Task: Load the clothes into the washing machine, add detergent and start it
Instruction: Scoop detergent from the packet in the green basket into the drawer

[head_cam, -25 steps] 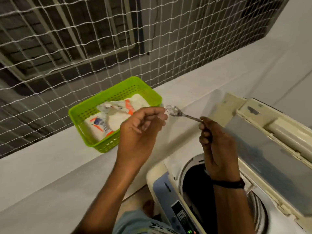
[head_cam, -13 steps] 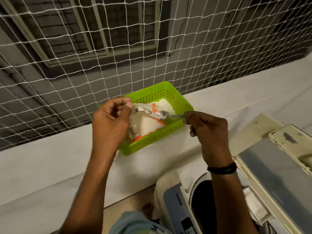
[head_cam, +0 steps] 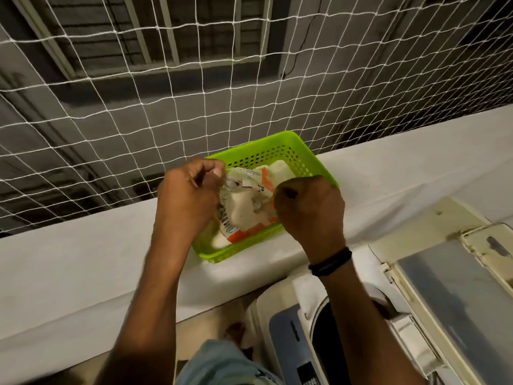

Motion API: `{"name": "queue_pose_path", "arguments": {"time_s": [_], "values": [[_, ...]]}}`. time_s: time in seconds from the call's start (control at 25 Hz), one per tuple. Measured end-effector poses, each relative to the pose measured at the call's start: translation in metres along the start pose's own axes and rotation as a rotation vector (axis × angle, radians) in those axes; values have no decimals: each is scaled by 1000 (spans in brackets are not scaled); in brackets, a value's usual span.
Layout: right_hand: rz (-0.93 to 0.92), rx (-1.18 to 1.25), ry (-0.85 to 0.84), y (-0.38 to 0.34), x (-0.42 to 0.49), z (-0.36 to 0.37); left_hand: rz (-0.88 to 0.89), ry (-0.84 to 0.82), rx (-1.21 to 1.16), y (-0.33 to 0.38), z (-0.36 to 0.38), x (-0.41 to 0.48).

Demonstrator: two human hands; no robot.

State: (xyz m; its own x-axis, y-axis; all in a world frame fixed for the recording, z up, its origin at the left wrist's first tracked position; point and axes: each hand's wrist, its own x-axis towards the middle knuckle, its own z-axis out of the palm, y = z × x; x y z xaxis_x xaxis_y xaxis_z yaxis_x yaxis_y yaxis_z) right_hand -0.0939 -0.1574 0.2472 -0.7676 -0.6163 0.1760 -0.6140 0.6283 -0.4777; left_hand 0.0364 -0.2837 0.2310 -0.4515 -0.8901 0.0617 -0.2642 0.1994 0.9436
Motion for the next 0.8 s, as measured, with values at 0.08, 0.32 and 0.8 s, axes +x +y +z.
{"name": "queue_pose_path", "arguments": {"time_s": [0.08,0.32,0.8], "values": [[-18,45,-54,-2,5,8,3,-14,-13,-4,0,4],[76,244,-216,-2,15,17,13,-36,14,-9,-3,8],[361,707,-242,27,-11,-32,40,-21,-4,2,-3,2]]}}
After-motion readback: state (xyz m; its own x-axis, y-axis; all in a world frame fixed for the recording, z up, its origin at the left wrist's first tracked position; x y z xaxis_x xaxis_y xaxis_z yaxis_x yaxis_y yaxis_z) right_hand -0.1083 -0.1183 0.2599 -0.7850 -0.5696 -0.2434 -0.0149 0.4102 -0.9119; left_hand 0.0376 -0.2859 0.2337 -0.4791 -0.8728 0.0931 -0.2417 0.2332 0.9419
